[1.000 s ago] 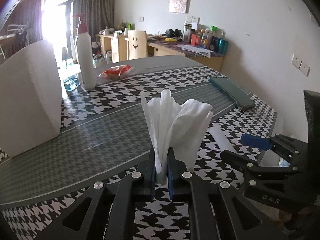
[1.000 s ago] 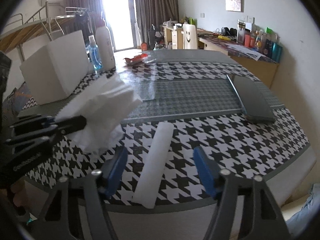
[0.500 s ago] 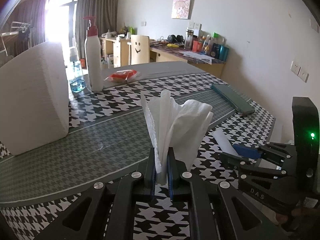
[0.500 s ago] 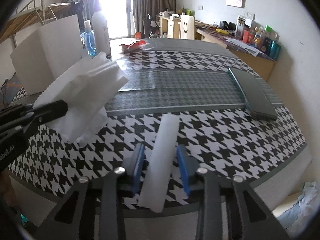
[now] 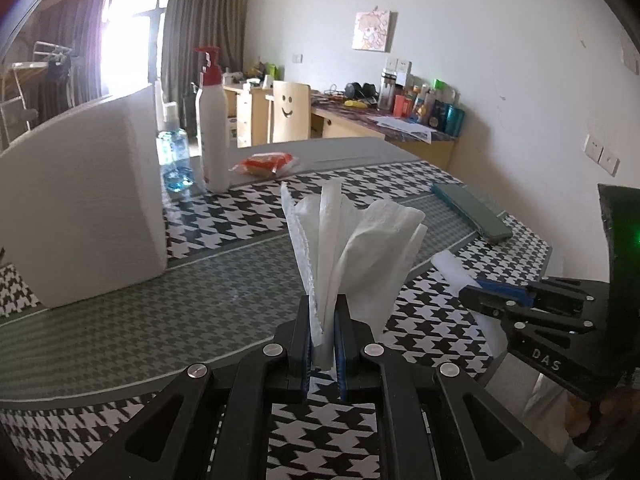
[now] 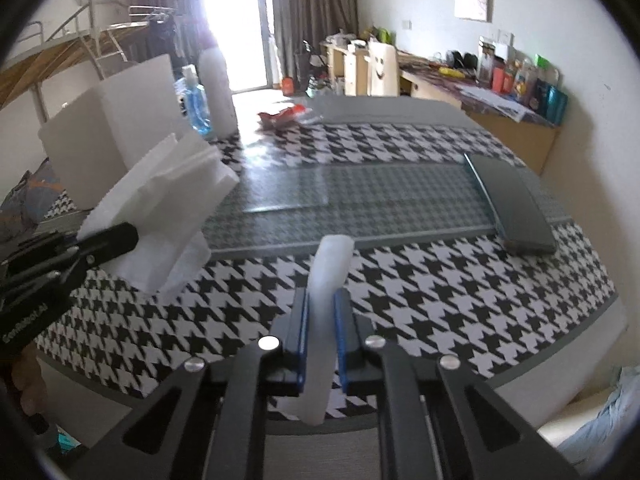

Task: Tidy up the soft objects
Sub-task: 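Lift the tissues with the left tool while the right tool lifts the foam stick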

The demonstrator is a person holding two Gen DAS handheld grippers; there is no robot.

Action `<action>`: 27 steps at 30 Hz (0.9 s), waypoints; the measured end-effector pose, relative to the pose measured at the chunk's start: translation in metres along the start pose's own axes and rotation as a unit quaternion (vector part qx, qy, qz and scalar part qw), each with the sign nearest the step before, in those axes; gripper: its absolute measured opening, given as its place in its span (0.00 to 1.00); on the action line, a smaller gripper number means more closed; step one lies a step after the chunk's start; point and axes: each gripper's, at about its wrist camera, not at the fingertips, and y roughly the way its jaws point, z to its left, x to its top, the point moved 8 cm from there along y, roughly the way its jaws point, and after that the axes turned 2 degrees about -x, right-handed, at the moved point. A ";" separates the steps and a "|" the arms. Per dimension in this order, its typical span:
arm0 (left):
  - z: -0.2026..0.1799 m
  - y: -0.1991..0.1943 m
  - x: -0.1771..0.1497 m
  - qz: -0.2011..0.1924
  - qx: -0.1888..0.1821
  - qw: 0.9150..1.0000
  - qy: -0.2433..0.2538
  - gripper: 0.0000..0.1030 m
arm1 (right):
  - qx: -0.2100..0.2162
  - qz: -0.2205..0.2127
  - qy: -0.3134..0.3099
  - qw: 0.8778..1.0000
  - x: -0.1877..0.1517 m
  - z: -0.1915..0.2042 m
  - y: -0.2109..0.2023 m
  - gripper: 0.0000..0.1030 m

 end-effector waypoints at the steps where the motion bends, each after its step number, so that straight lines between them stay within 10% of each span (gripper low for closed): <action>1: 0.002 -0.002 0.001 -0.002 0.002 1.000 -0.001 0.10 | 0.003 -0.006 -0.004 1.000 0.003 0.004 -0.003 0.15; 27: 0.016 -0.041 0.026 -0.052 0.043 0.998 0.004 0.10 | 0.031 -0.086 -0.040 0.995 0.047 0.031 -0.046 0.15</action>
